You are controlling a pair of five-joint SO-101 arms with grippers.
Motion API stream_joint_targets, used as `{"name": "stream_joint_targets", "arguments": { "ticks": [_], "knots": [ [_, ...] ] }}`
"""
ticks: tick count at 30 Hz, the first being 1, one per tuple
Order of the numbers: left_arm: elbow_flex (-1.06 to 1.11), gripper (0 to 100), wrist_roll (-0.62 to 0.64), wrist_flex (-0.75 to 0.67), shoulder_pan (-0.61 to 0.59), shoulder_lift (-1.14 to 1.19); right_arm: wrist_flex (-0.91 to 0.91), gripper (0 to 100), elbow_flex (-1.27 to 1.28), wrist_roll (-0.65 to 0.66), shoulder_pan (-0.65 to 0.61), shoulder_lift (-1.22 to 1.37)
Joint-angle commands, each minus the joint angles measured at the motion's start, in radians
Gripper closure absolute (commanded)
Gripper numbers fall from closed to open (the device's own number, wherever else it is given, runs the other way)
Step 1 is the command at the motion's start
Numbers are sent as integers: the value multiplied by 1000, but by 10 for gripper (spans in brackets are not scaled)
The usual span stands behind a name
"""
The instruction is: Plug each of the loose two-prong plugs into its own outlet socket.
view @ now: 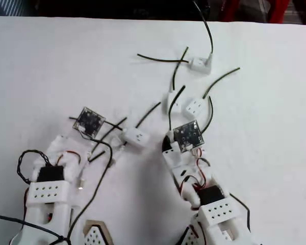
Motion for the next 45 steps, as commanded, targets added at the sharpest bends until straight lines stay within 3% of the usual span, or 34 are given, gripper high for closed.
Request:
{"name": "stream_joint_targets", "arguments": {
  "ticks": [1,21,32,45],
  "knots": [
    [-6,973,-9,-17,-10,-22,4,982,-5,0,-12,-16],
    [-6,973,-9,-17,-10,-22,4,982,-38,-3,-2,-4],
    [-6,973,-9,-17,-10,-22,-4,981,-258,-64,30,475],
    [-6,973,-11,-17,-10,-22,81,982,-273,6,30,496]
  ]
}}
